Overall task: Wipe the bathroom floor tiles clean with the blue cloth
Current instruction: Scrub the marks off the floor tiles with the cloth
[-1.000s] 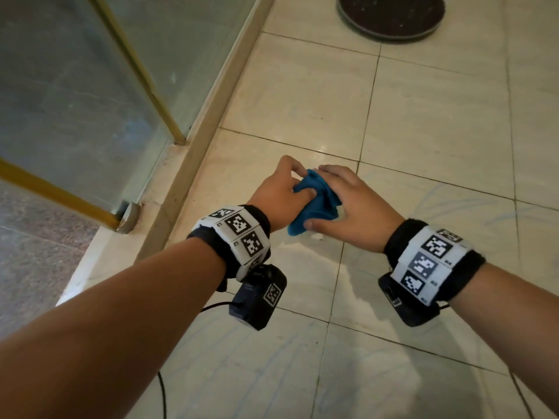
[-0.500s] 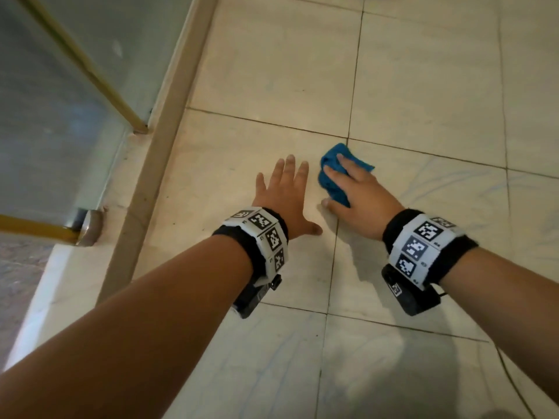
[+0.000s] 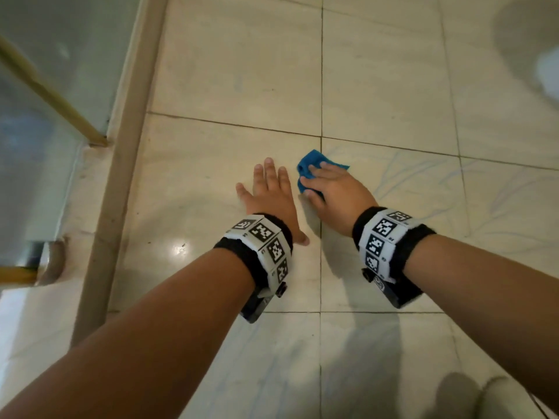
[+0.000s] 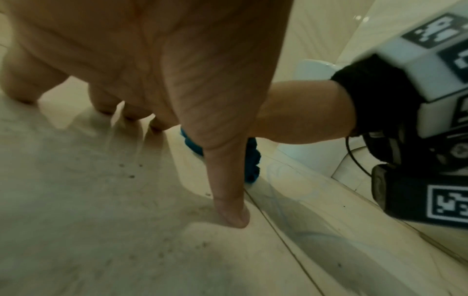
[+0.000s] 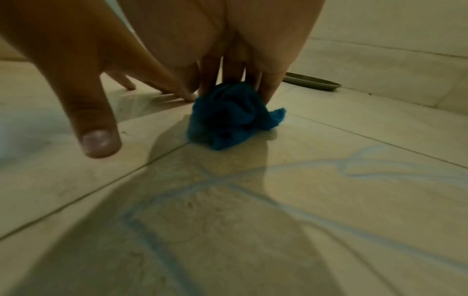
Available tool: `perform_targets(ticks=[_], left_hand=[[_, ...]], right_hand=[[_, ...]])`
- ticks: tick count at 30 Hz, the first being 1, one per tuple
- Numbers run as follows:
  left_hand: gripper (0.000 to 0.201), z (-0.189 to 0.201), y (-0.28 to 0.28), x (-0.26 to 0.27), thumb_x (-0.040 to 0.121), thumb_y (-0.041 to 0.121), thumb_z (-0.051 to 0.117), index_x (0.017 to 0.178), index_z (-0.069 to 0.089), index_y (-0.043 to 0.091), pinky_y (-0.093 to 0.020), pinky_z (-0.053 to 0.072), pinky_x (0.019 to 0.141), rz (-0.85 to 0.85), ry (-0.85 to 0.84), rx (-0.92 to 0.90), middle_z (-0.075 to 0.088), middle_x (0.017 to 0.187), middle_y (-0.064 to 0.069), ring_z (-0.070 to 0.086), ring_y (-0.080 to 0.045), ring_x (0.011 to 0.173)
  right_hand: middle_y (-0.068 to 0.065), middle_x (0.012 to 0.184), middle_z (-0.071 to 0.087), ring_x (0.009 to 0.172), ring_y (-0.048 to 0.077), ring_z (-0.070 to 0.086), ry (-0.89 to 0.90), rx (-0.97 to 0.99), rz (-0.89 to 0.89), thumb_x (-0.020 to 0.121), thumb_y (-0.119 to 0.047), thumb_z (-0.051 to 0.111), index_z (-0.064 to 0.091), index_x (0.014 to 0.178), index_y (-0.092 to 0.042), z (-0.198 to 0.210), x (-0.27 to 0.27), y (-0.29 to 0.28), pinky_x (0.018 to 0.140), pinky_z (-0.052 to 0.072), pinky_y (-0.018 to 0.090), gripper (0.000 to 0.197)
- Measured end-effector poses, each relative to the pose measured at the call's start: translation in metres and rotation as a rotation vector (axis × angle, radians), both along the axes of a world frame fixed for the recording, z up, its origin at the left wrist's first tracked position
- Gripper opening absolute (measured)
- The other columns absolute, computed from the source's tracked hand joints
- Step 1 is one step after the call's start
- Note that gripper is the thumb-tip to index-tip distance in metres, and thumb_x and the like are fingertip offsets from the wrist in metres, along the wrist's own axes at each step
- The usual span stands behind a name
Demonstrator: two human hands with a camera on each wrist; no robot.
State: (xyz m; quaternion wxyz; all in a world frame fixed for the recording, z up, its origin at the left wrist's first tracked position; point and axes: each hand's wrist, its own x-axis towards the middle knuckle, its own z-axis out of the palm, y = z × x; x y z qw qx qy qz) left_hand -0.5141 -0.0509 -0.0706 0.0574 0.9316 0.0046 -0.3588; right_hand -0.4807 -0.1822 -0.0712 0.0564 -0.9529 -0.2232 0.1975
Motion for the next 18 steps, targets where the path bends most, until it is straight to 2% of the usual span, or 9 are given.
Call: perform_targets(ticks=[2, 5, 8, 11, 14, 18], left_hand=[[0.14, 0.001, -0.002, 0.002, 0.066, 0.069, 0.072, 0.148, -0.024, 0.007, -0.061, 0.008, 0.114, 0.001, 0.027, 0.001, -0.033, 0.153, -0.016, -0.021, -0.034, 0.145], [0.144, 0.0, -0.004, 0.009, 0.063, 0.067, 0.075, 0.146, -0.027, 0.009, -0.062, 0.008, 0.113, 0.011, 0.052, 0.012, -0.036, 0.152, -0.016, -0.023, -0.035, 0.144], [0.146, -0.002, -0.004, 0.009, 0.062, 0.065, 0.077, 0.146, -0.028, 0.01, -0.063, 0.007, 0.113, 0.039, 0.059, 0.005, -0.037, 0.152, -0.014, -0.024, -0.034, 0.143], [0.144, -0.002, -0.003, 0.008, 0.062, 0.066, 0.076, 0.147, -0.026, 0.012, -0.061, 0.006, 0.114, 0.031, 0.033, 0.004, -0.036, 0.152, -0.012, -0.024, -0.032, 0.144], [0.143, -0.001, -0.001, 0.004, 0.062, 0.066, 0.077, 0.148, -0.025, 0.014, -0.06, 0.005, 0.115, 0.045, 0.023, -0.012, -0.035, 0.153, -0.011, -0.023, -0.03, 0.145], [0.143, 0.0, 0.002, -0.002, 0.062, 0.066, 0.077, 0.149, -0.025, 0.015, -0.06, 0.001, 0.116, 0.031, 0.013, -0.036, -0.035, 0.153, -0.01, -0.024, -0.028, 0.145]], right_hand=[[0.001, 0.138, 0.05, 0.126, 0.027, 0.041, 0.007, 0.002, 0.006, 0.097, -0.022, 0.041, 0.057, 0.127, -0.025, 0.002, 0.008, -0.014, 0.104, 0.033, 0.04, 0.034], [0.006, 0.126, 0.052, 0.111, 0.027, 0.049, 0.013, 0.11, -0.194, 0.092, -0.008, 0.041, 0.056, 0.123, -0.022, 0.001, 0.018, -0.025, 0.093, 0.039, 0.034, 0.037], [0.005, 0.137, 0.045, 0.118, 0.027, 0.043, -0.051, 0.108, -0.187, 0.094, -0.011, 0.042, 0.05, 0.132, -0.021, -0.007, 0.006, -0.017, 0.098, 0.033, 0.03, 0.039], [-0.001, 0.15, 0.033, 0.131, 0.027, 0.03, 0.007, 0.067, -0.036, 0.094, -0.032, 0.048, 0.041, 0.139, -0.026, -0.006, -0.017, -0.016, 0.108, 0.025, 0.033, 0.046], [-0.004, 0.15, 0.033, 0.131, 0.024, 0.03, 0.037, 0.025, 0.075, 0.093, -0.027, 0.051, 0.045, 0.137, -0.028, 0.002, -0.01, -0.025, 0.107, 0.029, 0.035, 0.044], [0.0, 0.146, 0.04, 0.128, 0.025, 0.037, -0.034, 0.011, -0.079, 0.095, -0.023, 0.046, 0.047, 0.133, -0.021, 0.005, 0.017, -0.03, 0.102, 0.034, 0.036, 0.038]])
